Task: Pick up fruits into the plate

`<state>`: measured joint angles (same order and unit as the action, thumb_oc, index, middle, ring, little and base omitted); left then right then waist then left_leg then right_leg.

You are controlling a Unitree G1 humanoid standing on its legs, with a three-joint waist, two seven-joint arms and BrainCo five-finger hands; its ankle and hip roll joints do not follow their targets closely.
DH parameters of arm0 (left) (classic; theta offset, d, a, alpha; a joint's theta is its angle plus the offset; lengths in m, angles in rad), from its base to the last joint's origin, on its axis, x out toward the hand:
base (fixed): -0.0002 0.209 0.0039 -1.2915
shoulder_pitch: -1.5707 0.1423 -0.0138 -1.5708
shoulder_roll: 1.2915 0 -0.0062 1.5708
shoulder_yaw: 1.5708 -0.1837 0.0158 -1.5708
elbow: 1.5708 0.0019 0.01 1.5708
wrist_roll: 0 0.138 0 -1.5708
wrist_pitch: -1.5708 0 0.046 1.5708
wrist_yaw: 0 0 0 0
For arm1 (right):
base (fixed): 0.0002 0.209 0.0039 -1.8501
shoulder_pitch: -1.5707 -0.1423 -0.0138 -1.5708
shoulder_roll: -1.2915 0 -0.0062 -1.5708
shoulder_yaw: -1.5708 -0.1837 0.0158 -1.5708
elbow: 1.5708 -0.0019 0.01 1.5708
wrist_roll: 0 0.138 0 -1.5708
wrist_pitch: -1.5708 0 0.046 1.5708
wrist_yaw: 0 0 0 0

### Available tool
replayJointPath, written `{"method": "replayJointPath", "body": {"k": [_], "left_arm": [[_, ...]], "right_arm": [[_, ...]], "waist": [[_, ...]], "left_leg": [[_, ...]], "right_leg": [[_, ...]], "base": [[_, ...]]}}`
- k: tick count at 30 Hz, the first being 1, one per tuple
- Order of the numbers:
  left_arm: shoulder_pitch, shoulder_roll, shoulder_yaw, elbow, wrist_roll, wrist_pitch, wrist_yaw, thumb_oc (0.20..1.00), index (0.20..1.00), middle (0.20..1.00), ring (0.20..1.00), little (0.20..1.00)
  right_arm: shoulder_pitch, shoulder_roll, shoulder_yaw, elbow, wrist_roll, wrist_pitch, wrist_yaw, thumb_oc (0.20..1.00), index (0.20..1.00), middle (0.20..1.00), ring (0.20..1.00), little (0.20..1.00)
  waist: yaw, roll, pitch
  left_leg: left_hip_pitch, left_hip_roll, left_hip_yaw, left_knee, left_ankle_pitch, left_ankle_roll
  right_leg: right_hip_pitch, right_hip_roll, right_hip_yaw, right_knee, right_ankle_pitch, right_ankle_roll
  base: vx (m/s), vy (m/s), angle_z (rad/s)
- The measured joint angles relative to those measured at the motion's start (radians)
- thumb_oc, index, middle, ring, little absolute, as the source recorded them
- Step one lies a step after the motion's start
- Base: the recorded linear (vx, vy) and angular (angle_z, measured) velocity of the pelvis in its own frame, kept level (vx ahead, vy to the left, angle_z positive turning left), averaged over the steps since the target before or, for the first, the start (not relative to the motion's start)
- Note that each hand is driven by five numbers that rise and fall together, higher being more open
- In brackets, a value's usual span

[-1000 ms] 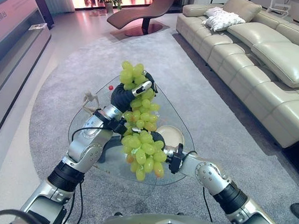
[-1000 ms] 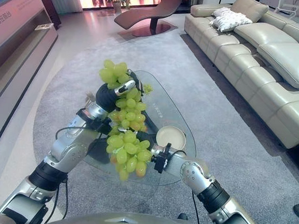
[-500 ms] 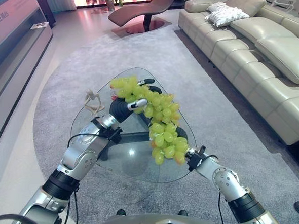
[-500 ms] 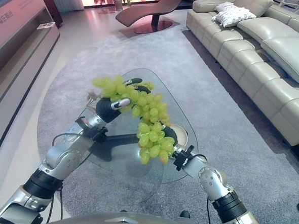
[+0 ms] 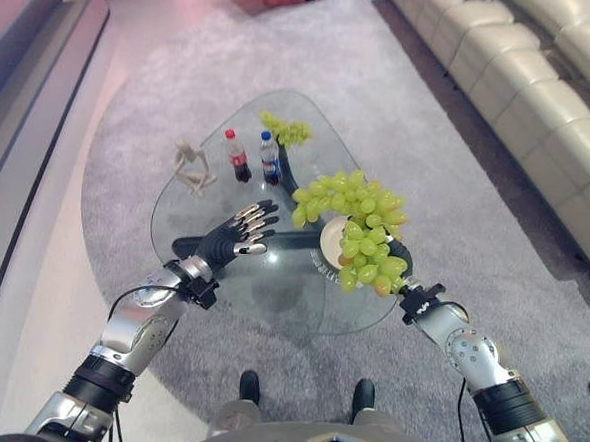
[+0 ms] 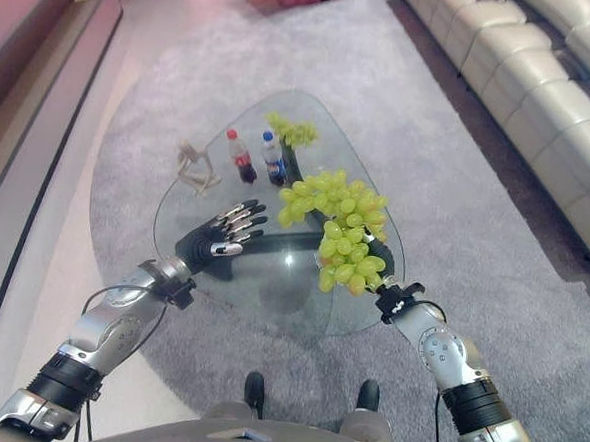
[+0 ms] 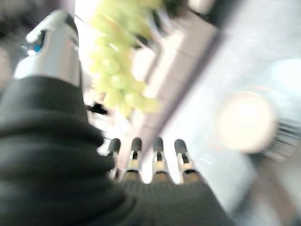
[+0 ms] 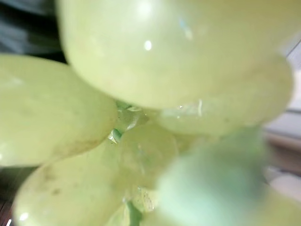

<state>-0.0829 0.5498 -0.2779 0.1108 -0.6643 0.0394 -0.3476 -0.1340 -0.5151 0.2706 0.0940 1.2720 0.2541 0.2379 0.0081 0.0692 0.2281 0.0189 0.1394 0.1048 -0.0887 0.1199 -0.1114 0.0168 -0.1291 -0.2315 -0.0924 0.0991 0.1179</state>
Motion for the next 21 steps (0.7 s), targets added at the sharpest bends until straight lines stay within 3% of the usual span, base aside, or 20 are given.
{"method": "replayJointPath", "body": {"k": [6,11,17,21], "left_arm": [[-0.039,-0.078,-0.032,0.381,0.080,-0.003,0.150,1.000,1.000,1.000,1.000,1.000],[-0.106,-0.170,-0.008,0.664,0.173,-0.058,0.383,1.000,1.000,1.000,1.000,1.000],[-0.153,-0.191,0.042,0.752,0.234,-0.105,0.462,1.000,1.000,1.000,1.000,1.000],[-0.154,-0.183,0.053,0.793,0.236,-0.127,0.480,1.000,1.000,1.000,1.000,1.000]], "right_arm": [[-0.108,0.000,0.001,0.122,-0.130,-0.010,-0.016,0.200,0.200,0.200,0.200,0.200],[-0.223,-0.002,0.002,0.243,-0.288,-0.026,-0.019,0.200,0.200,0.200,0.200,0.200],[-0.327,-0.034,-0.007,0.403,-0.408,-0.032,-0.044,0.200,0.200,0.200,0.200,0.200],[-0.407,-0.069,-0.024,0.552,-0.506,-0.041,-0.057,0.200,0.200,0.200,0.200,0.200]], "waist": [[-0.007,0.002,0.082],[0.007,-0.005,0.203],[0.046,-0.022,0.301],[0.068,-0.023,0.303]], "left_leg": [[-0.064,-0.001,-0.015,0.000,0.008,-0.001],[-0.107,-0.001,-0.025,0.013,0.009,-0.003],[-0.148,-0.004,-0.050,0.030,0.009,-0.003],[-0.198,-0.010,-0.060,0.046,0.011,-0.002]], "right_leg": [[-0.057,0.001,-0.003,0.000,0.007,-0.005],[-0.084,0.003,-0.020,0.002,0.010,-0.008],[-0.104,-0.001,-0.041,0.007,0.009,-0.008],[-0.151,-0.009,-0.054,0.028,0.009,-0.008]], "base": [[-0.11,0.016,0.04],[-0.11,-0.034,0.08],[-0.05,-0.025,0.11],[-0.04,0.008,0.07]]}}
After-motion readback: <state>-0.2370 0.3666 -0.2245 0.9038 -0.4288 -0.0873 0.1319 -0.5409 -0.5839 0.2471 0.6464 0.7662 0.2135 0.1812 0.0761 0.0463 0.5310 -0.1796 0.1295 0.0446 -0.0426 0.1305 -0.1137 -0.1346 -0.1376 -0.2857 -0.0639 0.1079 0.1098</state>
